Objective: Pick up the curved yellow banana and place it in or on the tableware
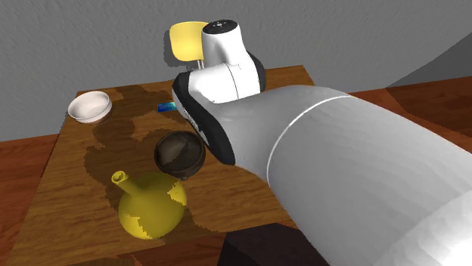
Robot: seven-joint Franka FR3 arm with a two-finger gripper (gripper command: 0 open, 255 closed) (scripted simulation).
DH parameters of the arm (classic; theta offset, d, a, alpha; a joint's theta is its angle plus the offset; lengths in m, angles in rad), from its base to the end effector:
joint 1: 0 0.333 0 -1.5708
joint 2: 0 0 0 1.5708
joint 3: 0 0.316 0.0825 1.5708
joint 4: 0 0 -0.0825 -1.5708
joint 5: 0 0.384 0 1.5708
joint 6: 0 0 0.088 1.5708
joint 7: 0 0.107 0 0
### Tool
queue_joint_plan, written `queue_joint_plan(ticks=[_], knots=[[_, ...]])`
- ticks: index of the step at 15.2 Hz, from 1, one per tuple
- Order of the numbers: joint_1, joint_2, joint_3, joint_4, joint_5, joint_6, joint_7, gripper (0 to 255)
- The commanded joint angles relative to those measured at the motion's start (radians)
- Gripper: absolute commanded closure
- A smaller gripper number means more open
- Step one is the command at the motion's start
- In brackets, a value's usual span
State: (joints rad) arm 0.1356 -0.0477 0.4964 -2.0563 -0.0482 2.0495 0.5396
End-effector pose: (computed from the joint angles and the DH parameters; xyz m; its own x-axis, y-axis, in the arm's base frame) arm 0.4383 0.3208 0.4581 0.9914 0.1145 0.0633 0.1122 -0.9929 0.0392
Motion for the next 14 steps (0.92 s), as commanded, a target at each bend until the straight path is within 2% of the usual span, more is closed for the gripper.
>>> queue_joint_plan(ticks=[1,6,11,14], knots=[[0.015,0.071,0.022,0.038,-0.056,0.018,0.048,0],[0.087,0.277,0.044,0.186,-0.216,0.021,0.169,0],[0.196,0.484,0.024,0.369,-0.355,-0.012,0.253,0],[0.198,0.495,0.018,0.358,-0.363,0.009,0.258,0]])
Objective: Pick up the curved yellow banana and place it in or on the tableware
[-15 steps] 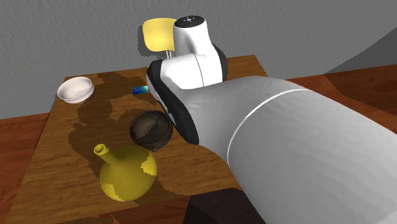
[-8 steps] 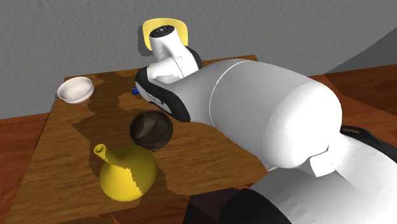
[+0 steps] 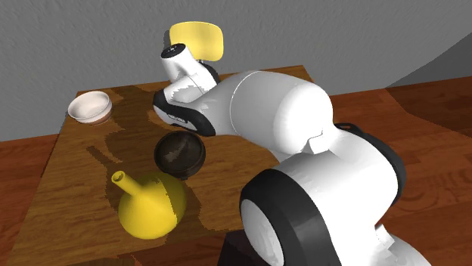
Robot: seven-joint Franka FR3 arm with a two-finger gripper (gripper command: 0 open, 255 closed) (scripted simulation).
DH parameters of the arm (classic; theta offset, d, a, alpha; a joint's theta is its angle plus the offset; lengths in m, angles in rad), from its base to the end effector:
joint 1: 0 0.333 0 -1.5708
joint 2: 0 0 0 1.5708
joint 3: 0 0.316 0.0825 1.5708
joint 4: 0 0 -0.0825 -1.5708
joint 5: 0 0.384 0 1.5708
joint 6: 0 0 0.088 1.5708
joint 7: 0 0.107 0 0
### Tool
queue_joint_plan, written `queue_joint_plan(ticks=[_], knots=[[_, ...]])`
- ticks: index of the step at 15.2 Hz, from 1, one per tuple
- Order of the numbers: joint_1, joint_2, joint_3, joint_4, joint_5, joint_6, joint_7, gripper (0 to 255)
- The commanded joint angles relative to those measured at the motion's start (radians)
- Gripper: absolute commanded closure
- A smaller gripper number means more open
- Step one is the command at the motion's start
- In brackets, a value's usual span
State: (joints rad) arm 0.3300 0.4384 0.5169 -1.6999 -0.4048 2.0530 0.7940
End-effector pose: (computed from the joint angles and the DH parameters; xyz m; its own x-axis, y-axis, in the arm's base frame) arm 0.4758 0.4537 0.3653 0.9743 0.2097 0.0826 0.1993 -0.9727 0.1187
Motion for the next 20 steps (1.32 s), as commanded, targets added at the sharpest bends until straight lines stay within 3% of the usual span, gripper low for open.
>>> queue_joint_plan(ticks=[1,5,13,14,20], knots=[[0.004,0.014,-0.005,-0.003,-0.01,0.015,0.006,0],[0.005,0.043,-0.017,-0.024,-0.031,0.061,0.019,0],[0.005,0.043,-0.017,-0.024,-0.031,0.061,0.019,0],[0.005,0.043,-0.017,-0.024,-0.031,0.061,0.019,255],[0.005,0.043,-0.017,-0.024,-0.031,0.061,0.019,255]])
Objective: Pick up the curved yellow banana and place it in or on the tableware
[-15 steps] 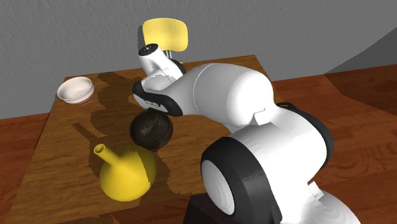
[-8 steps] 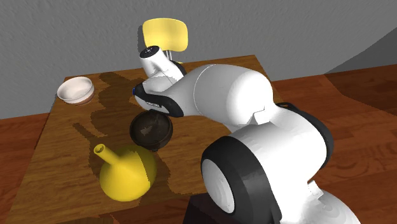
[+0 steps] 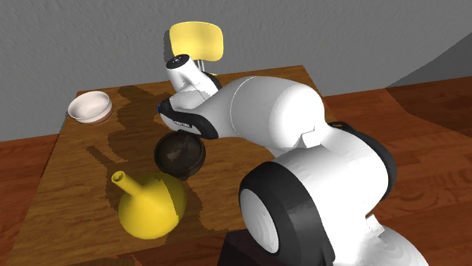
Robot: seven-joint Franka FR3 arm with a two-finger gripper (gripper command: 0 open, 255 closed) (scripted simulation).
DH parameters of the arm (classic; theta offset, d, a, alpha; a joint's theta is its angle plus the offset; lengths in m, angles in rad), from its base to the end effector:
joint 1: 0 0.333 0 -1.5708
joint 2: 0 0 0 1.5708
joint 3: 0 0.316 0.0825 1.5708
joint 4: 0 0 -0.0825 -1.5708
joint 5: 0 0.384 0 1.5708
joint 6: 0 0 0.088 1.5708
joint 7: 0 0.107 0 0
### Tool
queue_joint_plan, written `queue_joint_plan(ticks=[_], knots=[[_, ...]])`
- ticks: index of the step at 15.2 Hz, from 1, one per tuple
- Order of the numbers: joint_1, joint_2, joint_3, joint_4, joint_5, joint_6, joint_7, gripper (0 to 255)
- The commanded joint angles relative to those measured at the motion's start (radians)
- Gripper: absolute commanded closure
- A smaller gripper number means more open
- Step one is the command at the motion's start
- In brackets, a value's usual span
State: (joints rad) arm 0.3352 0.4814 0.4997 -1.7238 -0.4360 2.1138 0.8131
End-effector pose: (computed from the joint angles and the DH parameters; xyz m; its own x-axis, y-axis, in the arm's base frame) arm 0.4796 0.4520 0.3321 0.9741 0.2104 0.0831 0.1998 -0.9725 0.1197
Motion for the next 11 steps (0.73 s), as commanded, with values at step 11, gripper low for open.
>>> queue_joint_plan(ticks=[11], knots=[[-0.009,-0.048,0.018,0.041,0.036,-0.08,-0.032,255]])
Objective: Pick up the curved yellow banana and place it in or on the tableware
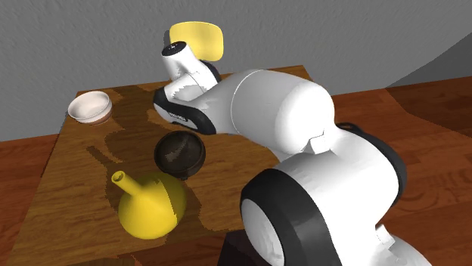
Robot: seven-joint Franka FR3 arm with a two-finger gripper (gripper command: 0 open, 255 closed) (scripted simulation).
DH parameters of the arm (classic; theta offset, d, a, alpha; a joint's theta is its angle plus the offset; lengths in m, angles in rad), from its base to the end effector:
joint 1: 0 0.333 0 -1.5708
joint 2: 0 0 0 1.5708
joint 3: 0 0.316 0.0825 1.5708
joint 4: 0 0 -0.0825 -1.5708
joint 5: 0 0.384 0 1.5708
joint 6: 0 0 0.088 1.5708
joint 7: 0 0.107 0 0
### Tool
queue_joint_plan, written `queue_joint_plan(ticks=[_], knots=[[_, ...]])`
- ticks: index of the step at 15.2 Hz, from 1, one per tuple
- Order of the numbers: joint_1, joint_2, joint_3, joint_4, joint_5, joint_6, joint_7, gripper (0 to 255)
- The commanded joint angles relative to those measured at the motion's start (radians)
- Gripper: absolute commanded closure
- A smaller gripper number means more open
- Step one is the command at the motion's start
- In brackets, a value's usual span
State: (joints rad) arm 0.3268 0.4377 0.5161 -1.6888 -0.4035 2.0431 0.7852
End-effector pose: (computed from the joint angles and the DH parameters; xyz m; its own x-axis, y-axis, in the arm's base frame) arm 0.4795 0.4520 0.3698 0.9741 0.2102 0.0836 0.1996 -0.9726 0.1196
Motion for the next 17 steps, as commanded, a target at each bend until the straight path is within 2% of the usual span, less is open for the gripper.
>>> queue_joint_plan(ticks=[1,17], knots=[[-0.001,-0.009,0.004,0.012,0.008,-0.02,-0.007,255],[-0.002,-0.067,0.025,0.149,0.056,-0.201,-0.06,255]])
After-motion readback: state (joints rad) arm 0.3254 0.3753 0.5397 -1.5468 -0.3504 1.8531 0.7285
